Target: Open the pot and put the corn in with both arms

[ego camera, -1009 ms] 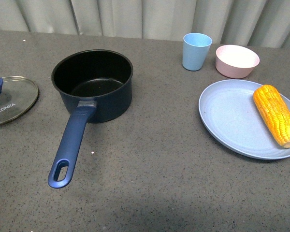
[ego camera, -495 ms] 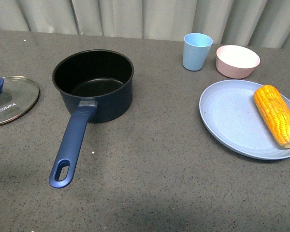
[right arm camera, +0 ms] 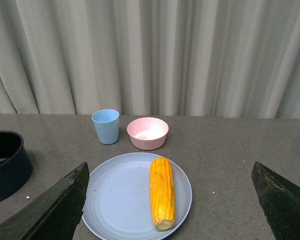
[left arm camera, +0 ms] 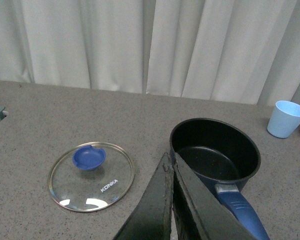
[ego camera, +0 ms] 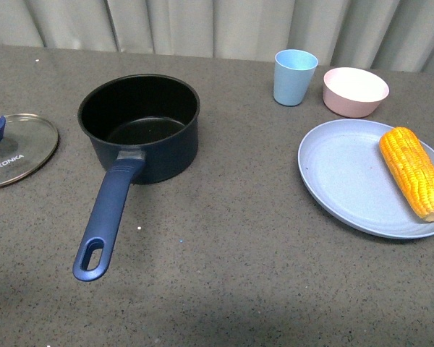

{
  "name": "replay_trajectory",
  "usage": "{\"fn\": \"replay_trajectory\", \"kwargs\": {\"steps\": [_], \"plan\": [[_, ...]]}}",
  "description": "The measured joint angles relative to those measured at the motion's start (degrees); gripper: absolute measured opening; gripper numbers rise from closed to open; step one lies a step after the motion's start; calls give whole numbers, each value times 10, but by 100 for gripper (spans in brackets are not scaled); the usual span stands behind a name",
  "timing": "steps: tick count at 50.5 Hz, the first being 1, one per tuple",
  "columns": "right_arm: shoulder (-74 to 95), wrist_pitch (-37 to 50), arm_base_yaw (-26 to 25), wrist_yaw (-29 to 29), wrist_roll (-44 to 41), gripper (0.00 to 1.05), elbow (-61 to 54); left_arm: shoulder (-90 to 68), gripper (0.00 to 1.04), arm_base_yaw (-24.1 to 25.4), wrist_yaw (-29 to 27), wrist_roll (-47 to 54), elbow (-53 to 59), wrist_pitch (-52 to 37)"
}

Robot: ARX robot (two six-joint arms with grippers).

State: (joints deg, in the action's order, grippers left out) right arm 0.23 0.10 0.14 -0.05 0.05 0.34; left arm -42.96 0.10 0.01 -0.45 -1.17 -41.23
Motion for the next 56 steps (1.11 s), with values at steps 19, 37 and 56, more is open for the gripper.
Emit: {"fn": "replay_trajectory", "kwargs": {"steps": [19, 37, 56], "plan": [[0, 0, 0, 0, 0, 95, 0, 145, 4, 0, 0, 0, 0, 130], [0, 0, 0, 0, 0, 95, 0, 241, 4, 0, 0, 0, 0, 221], [0, 0, 0, 0, 0, 95, 0, 302, 4, 0, 0, 0, 0, 282]]}}
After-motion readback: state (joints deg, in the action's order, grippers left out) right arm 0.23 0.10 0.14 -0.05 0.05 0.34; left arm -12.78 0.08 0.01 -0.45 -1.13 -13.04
